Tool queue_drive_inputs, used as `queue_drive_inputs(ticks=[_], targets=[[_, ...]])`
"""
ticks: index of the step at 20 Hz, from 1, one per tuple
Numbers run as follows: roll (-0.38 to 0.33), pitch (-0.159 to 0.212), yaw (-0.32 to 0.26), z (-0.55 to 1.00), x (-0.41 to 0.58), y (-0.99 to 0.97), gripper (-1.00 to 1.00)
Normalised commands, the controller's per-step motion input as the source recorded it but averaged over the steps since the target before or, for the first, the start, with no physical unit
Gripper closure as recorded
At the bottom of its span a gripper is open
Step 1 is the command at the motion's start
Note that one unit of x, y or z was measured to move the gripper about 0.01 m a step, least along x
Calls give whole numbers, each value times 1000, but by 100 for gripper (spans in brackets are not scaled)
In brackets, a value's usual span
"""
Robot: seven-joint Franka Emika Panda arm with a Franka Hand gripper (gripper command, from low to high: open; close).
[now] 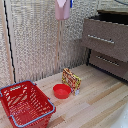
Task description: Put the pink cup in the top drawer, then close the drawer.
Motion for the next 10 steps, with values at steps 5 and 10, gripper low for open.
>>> queue_drive_inputs(ticks=[5,10], targets=[[-35,-90,67,601,27,-649,100],[-24,-88,69,580,0,-717,100]])
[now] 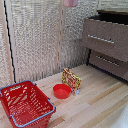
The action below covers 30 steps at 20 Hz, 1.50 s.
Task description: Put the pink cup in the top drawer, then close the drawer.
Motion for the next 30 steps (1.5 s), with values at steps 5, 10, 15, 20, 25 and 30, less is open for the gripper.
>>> queue_drive_inputs(ticks=[5,10,15,20,25,30], targets=[[3,-142,80,609,1,-762,100],[32,-78,59,529,-17,-822,100],[0,11,19,379,-161,-770,100],[-48,68,17,176,-101,-471,100],[5,53,-13,39,-38,60,100],[-33,-6,-46,59,-122,-304,100]])
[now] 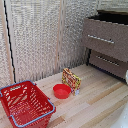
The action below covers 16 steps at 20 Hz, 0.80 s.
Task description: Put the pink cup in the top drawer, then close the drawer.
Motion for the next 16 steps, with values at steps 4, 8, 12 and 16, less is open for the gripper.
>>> queue_drive_inputs(ticks=[4,8,12,16], targets=[[10,-41,-58,308,0,-900,100],[21,-12,-39,194,0,-1000,100],[0,16,-60,46,-100,-909,100],[-18,113,-111,-185,-196,-395,100]])
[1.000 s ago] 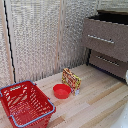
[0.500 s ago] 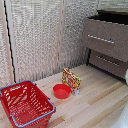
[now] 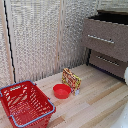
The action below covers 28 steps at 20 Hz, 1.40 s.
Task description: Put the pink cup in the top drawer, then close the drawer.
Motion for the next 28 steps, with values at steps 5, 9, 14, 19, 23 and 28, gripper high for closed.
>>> queue_drive_inputs(ticks=[5,9,14,19,23,28], targets=[[-102,217,-126,-348,-129,-9,100],[-139,228,-42,-464,-27,19,100],[-102,71,24,-430,121,-23,-100],[-5,26,15,-181,98,-40,-100],[-16,18,-13,-22,36,131,-100],[-93,0,100,217,25,275,-100]])
